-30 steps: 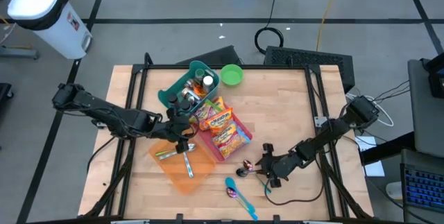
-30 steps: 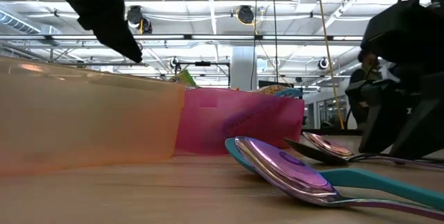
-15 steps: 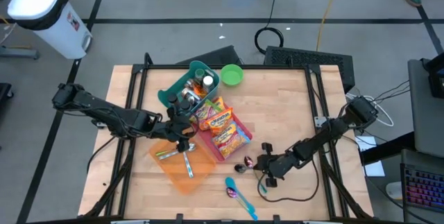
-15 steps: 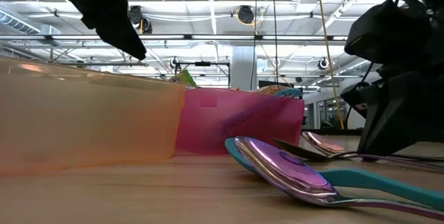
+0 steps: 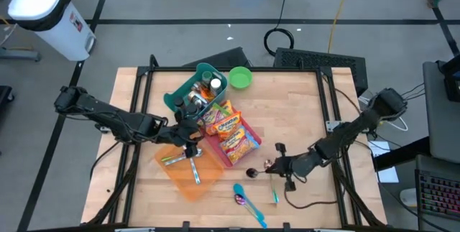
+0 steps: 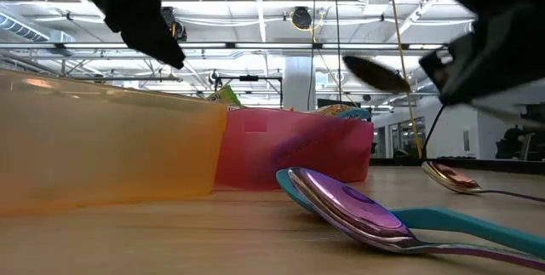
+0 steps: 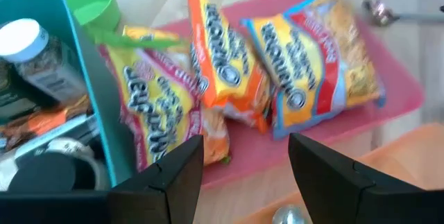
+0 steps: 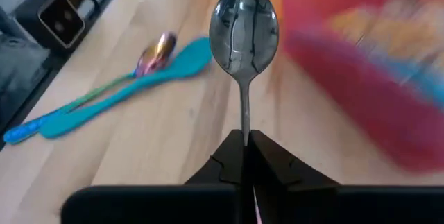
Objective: Pick & Place Food Item
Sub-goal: Put the black spoon into the orange bin
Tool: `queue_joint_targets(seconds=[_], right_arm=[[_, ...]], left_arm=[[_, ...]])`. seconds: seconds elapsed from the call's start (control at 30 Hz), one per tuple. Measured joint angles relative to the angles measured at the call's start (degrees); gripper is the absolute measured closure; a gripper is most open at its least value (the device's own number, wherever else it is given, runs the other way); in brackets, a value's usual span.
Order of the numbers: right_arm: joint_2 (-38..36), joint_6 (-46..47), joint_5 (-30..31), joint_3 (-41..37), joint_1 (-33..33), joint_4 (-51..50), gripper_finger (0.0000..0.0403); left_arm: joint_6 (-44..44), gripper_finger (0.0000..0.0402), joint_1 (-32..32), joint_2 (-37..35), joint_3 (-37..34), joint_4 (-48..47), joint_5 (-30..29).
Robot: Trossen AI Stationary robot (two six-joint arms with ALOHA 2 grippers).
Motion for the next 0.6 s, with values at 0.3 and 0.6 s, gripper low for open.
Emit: queue_joint_targets(seconds=[0.3,0.6], right_arm=[[-6.1,-27.1,19.6,0.0,-2.1,12.5,0.0402],[-3.4,-46.1,31.8,0.0,-12.3,27.2,0.0402]], left_arm=[[7.5,0.0185,1.6,0.0,0.0,17.9,-1.4],[14.9,0.0185,6.0,0.0,0.0,37.8,-1.5]])
